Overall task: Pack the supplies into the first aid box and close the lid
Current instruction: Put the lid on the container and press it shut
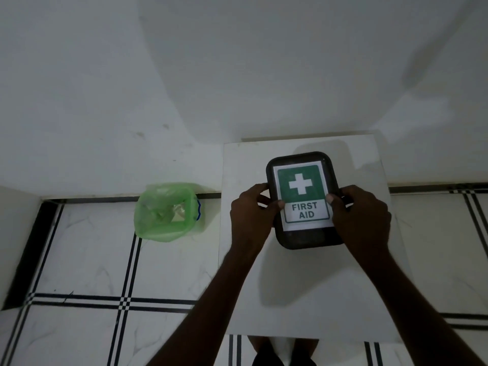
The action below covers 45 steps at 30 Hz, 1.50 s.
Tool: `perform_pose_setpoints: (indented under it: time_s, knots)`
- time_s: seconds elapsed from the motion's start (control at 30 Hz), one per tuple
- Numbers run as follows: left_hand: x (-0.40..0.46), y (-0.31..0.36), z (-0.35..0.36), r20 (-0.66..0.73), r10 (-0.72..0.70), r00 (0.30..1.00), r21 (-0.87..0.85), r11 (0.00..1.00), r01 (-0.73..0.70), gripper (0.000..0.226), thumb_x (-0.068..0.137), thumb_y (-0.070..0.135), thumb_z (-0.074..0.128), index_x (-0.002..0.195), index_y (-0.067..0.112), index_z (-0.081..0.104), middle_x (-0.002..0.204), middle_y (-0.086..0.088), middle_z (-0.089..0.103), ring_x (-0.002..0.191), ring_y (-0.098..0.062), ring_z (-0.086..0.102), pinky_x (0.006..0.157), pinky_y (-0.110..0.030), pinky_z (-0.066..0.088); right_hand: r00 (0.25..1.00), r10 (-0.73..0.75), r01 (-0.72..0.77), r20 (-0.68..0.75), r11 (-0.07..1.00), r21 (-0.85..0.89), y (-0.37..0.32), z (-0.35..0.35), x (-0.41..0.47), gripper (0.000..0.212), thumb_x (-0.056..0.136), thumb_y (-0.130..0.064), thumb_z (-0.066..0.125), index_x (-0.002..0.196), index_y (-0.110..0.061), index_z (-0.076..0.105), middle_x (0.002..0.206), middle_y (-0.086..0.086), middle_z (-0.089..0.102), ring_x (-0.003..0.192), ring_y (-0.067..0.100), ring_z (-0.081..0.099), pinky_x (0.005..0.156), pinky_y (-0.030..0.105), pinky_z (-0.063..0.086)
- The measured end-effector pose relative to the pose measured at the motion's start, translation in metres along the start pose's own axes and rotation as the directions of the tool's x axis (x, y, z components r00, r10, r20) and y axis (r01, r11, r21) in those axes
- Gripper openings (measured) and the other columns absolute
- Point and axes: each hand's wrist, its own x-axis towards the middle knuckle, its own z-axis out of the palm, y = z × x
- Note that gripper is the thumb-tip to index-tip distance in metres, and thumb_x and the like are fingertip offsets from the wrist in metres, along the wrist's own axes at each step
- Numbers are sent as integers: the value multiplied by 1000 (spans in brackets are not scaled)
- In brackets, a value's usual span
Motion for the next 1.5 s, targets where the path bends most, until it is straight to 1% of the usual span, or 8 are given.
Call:
perform_pose_setpoints:
  time_s: [0.3, 0.53, 0.9, 1.03, 1.17, 1.27, 1.37, 1.5]
  knots:
    - [5, 4, 3, -52, -78, 996, -24, 997, 77, 28, 87, 22, 75, 106, 3, 66, 88, -13, 75, 69, -21, 74, 59, -37, 64, 934, 176, -243, 311, 951, 191, 13, 1, 26, 36, 88, -40, 65, 93, -5, 61, 89, 11, 68, 83, 28, 66, 76, 42, 57]
    - [-42, -19, -1, 209, -303, 930, -231, 909, 348, 44, 81, 29, 81, 118, 14, 64, 102, -17, 73, 90, -26, 75, 76, -40, 64, 779, 274, -546, 564, 737, 397, 38, -17, -13, 39, 85, -30, 72, 112, -4, 61, 98, 17, 70, 84, 30, 72, 75, 42, 61]
    - [-53, -27, 9, 166, -305, 938, -335, 877, 344, 47, 83, 21, 79, 126, 12, 60, 103, -20, 72, 89, -29, 76, 81, -40, 63, 751, 261, -613, 607, 616, 494, 42, -20, -18, 39, 83, -16, 73, 114, 4, 61, 102, 25, 70, 89, 37, 72, 69, 34, 62]
    - [-38, -25, 3, 181, -300, 937, -113, 940, 322, 59, 83, 35, 78, 133, 13, 56, 112, -11, 72, 102, -24, 71, 91, -43, 60, 720, 240, -547, 651, 773, 320, 41, -20, -4, 45, 82, -30, 74, 116, -4, 57, 107, 19, 67, 94, 31, 69, 75, 37, 59]
    - [-5, 0, 5, 38, -191, 981, -120, 974, 194, 74, 82, 61, 63, 142, 19, 50, 135, -1, 61, 120, -19, 61, 102, -42, 52, 861, 143, -359, 489, 851, 382, 20, -18, 31, 44, 90, -48, 61, 118, -15, 60, 113, 5, 67, 103, 25, 64, 92, 47, 54]
    - [33, 25, 15, -38, -99, 994, -117, 989, 94, 53, 97, 55, 47, 127, 14, 61, 121, -3, 68, 108, -18, 65, 88, -33, 54, 911, 112, -308, 398, 825, 474, -8, -3, 67, 49, 95, -54, 47, 112, -11, 63, 108, 5, 69, 100, 25, 65, 95, 45, 51]
    - [60, 31, 29, -57, -113, 992, -183, 978, 101, 50, 102, 49, 40, 99, 7, 68, 91, -6, 73, 79, -15, 66, 72, -29, 50, 862, 185, -433, 473, 754, 494, -26, 19, 92, 53, 96, -53, 46, 96, -3, 65, 90, 12, 73, 85, 30, 70, 86, 40, 54]
    - [67, 18, 40, -129, -68, 989, -175, 984, 45, 43, 103, 43, 43, 102, 12, 74, 89, -3, 76, 74, -9, 68, 65, -18, 50, 831, 247, -514, 498, 683, 519, -26, 32, 92, 48, 93, -51, 52, 88, -6, 66, 80, 12, 72, 77, 32, 70, 85, 44, 56]
